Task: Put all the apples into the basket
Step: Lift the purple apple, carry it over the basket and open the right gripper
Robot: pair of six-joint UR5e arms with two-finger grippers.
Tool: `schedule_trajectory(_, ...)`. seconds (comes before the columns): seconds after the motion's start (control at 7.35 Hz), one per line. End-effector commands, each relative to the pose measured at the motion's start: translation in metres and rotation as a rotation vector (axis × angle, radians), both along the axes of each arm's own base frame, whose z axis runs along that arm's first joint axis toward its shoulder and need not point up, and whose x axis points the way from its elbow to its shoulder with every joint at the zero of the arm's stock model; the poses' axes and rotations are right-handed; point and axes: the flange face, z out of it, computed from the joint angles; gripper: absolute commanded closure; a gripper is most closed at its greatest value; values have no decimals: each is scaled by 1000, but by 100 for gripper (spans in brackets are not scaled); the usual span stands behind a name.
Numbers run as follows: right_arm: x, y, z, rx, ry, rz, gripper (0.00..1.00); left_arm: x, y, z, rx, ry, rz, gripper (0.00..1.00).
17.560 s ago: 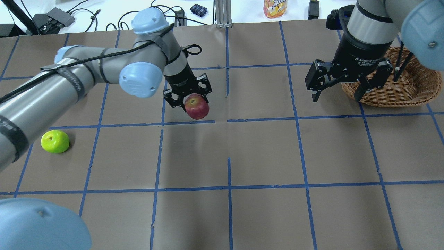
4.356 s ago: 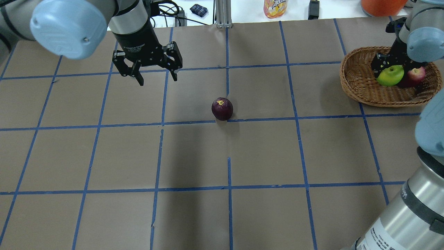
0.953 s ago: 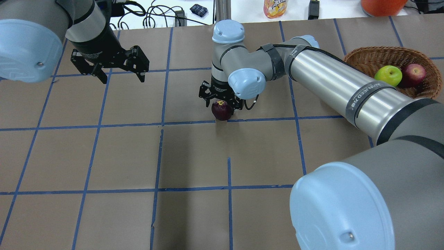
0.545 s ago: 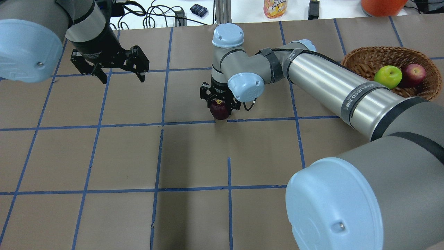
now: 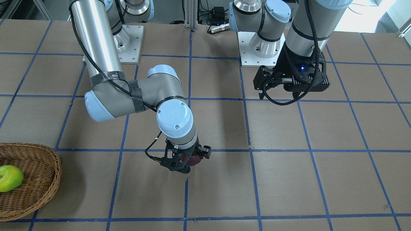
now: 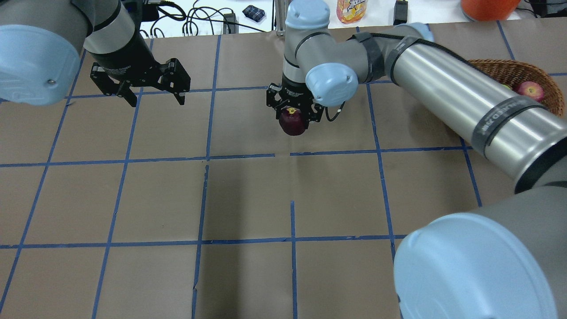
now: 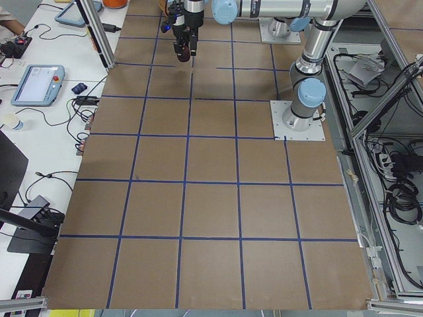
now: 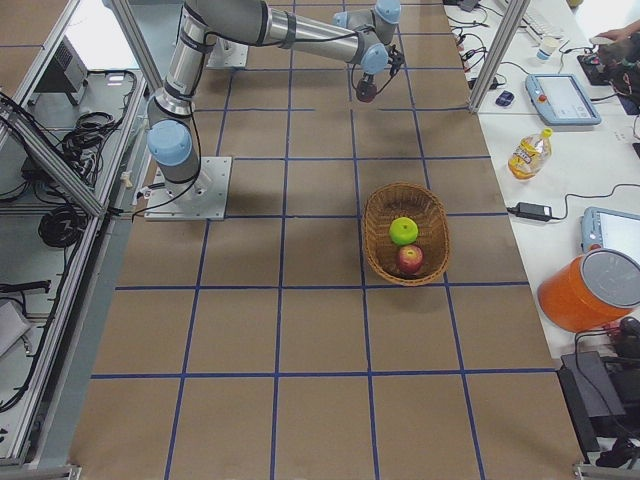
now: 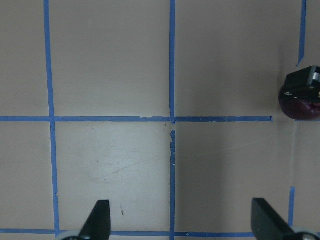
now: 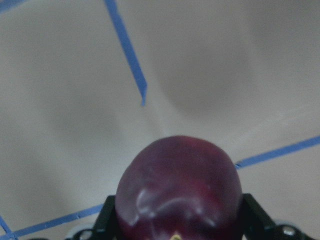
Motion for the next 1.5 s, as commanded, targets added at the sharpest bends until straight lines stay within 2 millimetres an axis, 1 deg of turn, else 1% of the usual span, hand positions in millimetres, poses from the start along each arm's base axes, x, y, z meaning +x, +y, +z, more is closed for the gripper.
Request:
schedule_trajectory(0.0, -117, -25, 82, 35, 37, 32, 100, 0, 0, -1, 2, 0, 0, 0)
schedule_trajectory(0.14, -178, -34, 88, 41, 65, 64, 100, -1, 0, -1, 2, 1, -2, 0)
schedule_trajectory(0.27, -242, -40, 94, 38, 57, 95, 100, -2, -1, -2, 3, 8, -1, 0)
schedule_trajectory(0.41, -307, -45, 83, 42, 39, 131, 100, -1, -7, 1, -4, 5, 0, 0)
schedule_trajectory(0.54, -355, -52, 63, 45, 18, 212, 100, -1, -4, 1, -4, 5, -2, 0)
schedule_trajectory(0.68, -404, -63, 32, 60, 77, 212, 100, -1, -3, 0, -1, 5, 0, 0)
schedule_trajectory(0.82, -423, -72, 12, 48, 107, 199, 100, -1, -3, 1, -4, 3, 0, 0)
schedule_trajectory(0.95, -426, -80, -1, 29, 110, 240, 100, 1, -3, -1, 0, 2, 1, 0)
schedule_trajectory(1.09, -425, -80, -4, 34, 99, 240, 100, -1, -2, -1, 0, 2, 0, 0)
schedule_trajectory(1.36, -426, -82, -28, 72, 83, 247, 100, 0, -3, 0, -1, 3, 0, 0)
